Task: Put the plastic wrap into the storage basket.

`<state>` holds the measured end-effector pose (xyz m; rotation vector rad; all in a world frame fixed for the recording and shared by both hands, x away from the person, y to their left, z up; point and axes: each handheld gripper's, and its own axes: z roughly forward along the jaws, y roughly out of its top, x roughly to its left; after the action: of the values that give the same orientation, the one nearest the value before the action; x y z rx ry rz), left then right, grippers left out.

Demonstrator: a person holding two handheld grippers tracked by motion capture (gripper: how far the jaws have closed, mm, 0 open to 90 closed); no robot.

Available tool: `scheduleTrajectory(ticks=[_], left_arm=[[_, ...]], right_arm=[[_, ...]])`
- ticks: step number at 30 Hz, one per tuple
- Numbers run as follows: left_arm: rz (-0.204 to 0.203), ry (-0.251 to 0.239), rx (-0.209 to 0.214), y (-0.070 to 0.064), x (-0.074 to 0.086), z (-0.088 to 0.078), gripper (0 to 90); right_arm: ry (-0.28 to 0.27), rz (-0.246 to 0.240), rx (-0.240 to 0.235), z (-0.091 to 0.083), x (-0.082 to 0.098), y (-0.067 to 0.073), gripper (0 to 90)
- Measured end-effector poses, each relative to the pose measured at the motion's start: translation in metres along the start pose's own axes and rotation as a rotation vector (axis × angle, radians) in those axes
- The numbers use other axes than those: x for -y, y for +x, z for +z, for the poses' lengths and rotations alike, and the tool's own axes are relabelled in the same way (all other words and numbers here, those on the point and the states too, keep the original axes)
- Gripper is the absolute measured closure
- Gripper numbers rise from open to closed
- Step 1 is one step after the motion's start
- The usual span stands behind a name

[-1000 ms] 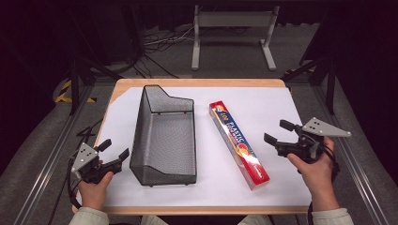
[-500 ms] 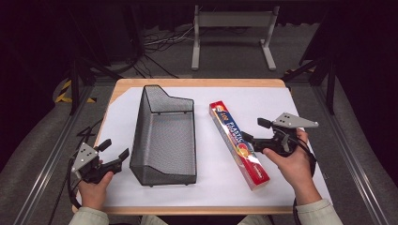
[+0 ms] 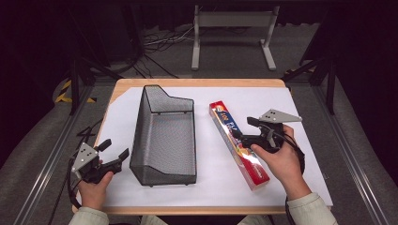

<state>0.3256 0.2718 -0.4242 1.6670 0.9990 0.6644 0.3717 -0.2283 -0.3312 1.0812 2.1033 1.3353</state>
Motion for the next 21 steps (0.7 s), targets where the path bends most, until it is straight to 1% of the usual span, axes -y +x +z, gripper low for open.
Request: scheduleTrajectory(ticks=[3,5,7,12,13,14,19,21], left_arm=[[0.001,0.002,-0.001,0.000,0.000,0.000,22.6],[0.002,0.002,-0.001,0.000,0.000,0.000,22.6],[0.001,0.003,-0.001,0.000,0.000,0.000,22.6],[0.004,0.006,-0.003,0.000,0.000,0.000,22.6],[0.004,0.006,-0.003,0.000,0.000,0.000,22.6],[0.004,0.007,-0.004,0.000,0.000,0.000,22.6],[0.009,0.011,-0.007,0.000,0.001,0.001,22.6],[0.010,0.017,-0.006,0.000,0.001,0.001,22.6]], right_arm=[[0.024,0.006,0.021,0.005,-0.002,-0.001,25.2],[0.037,0.023,0.029,0.010,-0.002,-0.002,25.2],[0.063,0.035,0.043,0.015,-0.002,-0.002,25.2],[0.166,0.069,0.074,0.031,-0.002,-0.007,24.9],[0.166,0.069,0.074,0.031,-0.002,-0.007,24.9],[0.186,0.074,0.081,0.035,-0.001,-0.008,24.9],[0.295,0.108,0.102,0.052,0.006,-0.014,24.6],[0.329,0.112,0.105,0.057,0.009,-0.015,24.6]])
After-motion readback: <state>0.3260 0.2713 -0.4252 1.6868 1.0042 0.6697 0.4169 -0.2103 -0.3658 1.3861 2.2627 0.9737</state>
